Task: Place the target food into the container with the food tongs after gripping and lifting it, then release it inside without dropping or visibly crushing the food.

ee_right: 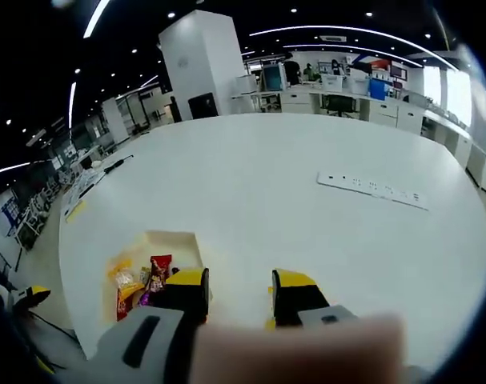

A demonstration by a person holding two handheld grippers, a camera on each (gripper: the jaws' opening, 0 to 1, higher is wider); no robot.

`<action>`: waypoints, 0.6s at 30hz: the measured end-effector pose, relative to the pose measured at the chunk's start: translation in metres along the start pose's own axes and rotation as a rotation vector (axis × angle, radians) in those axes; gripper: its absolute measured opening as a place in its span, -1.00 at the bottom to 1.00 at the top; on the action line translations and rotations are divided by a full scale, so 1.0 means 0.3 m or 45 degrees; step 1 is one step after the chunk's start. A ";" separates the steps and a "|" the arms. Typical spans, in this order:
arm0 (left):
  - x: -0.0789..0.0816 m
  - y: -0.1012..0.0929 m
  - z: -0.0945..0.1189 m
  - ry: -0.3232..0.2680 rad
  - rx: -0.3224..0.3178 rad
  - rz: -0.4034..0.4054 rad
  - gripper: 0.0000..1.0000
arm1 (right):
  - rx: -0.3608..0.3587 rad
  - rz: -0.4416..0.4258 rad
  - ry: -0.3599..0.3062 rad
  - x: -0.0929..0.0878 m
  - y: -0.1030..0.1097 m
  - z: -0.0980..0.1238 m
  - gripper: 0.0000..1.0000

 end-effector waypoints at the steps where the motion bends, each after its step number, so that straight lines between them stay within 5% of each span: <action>1: 0.000 0.000 0.000 -0.001 -0.001 0.000 0.97 | -0.005 0.005 -0.007 -0.002 -0.004 0.000 -0.39; 18: 0.007 0.003 0.000 -0.031 0.015 -0.002 0.98 | -0.042 0.024 -0.022 -0.017 -0.088 -0.078 -0.38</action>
Point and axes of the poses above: the point that each gripper's makers call its tool centre point, and the gripper's own axes: z roughly backward along the fingers, y roughly to its left, x roughly out of its top, the point moved 7 cm from there along z, roughly backward along the fingers, and after that the axes turned 1 degree about z, right-handed, at the moved point
